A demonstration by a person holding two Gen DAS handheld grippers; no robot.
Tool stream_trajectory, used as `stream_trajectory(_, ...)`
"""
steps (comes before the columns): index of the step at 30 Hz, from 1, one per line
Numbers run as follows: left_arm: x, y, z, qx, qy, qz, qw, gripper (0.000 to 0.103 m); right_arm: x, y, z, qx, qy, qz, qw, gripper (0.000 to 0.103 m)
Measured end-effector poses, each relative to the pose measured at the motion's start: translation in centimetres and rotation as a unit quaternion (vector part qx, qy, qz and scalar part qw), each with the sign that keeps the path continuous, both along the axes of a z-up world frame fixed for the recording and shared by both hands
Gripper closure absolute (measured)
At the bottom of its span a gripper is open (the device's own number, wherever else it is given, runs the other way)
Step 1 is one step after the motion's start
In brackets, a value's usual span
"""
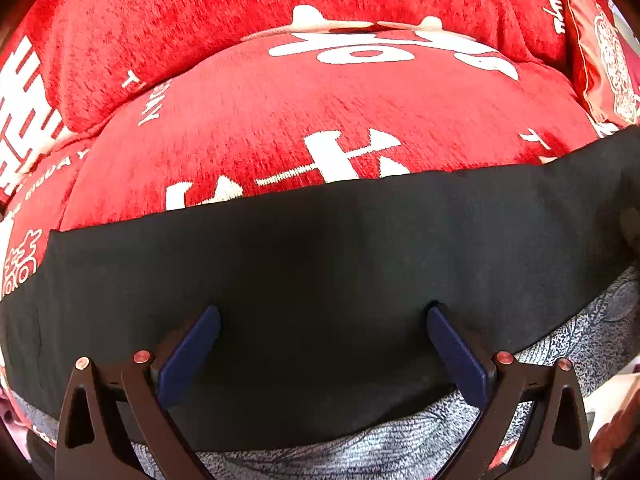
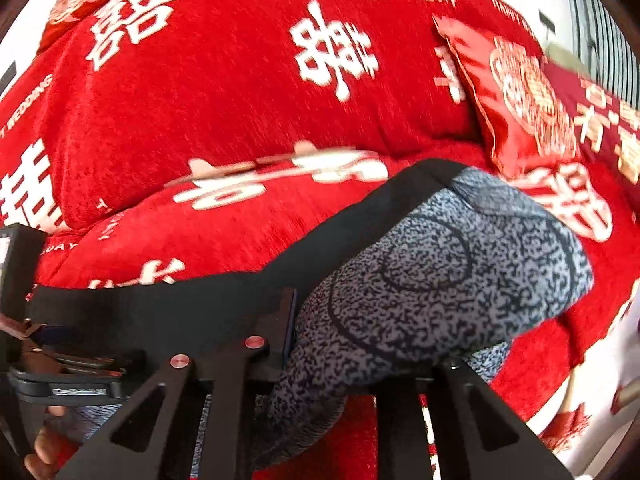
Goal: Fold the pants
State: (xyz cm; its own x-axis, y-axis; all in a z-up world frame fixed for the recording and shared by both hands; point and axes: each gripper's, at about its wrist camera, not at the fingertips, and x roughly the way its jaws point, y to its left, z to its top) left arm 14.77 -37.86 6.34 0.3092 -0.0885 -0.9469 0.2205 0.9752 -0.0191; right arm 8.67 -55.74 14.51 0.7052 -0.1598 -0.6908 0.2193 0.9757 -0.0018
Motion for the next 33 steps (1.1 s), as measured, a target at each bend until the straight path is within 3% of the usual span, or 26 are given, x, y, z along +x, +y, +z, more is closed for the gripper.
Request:
stream_trajectory(4,-0.5,0.7,1.1,-0.062,0.014,0.014,0.9979,0.000,-0.9,2.3,2.6,-0.036,-0.023,0.017,0.999,0.084)
stream_trajectory(8,-1.0,-1.4,-0.4,0.003,0.018,-0.020,0.9996,0.000,-0.8,4.4,3.5,-0.070,-0.016,0.031,0.997,0.084)
stream_trajectory(9,-1.4,-1.6,-0.2,0.011,0.007,-0.029,0.9995,0.000,-0.8,4.9,3.7,-0.073,-0.012,0.033,0.997,0.084)
stream_trajectory(11,-1.7,-1.0,-0.1,0.000,0.025,-0.028,0.9993,0.000,-1.0,5.7,4.1,-0.081,-0.013,0.035,0.996,0.084)
stream_trajectory(15,-2.3,2.6,1.1,-0.040,0.038,-0.014,0.9984,0.000,-1.4,8.0,5.0,-0.099,-0.019,0.051,0.994,0.084)
stream_trajectory(18,-2.0,8.2,2.3,-0.080,0.034,0.028,0.9958,0.000,-1.8,11.7,5.2,-0.139,-0.024,0.084,0.986,0.084)
stream_trajectory(25,-0.8,22.6,3.4,-0.100,0.007,0.153,0.9832,0.000,-1.4,23.1,2.2,-0.249,-0.023,0.183,0.951,0.084)
stream_trajectory(29,-1.2,28.4,2.4,-0.109,0.019,0.216,0.9702,0.000,-1.5,29.6,-2.2,-0.316,0.003,0.242,0.917,0.084)
stream_trajectory(33,-1.9,30.5,1.8,-0.107,0.020,0.225,0.9682,0.000,-2.3,34.1,-7.5,-0.388,0.048,0.284,0.875,0.084)
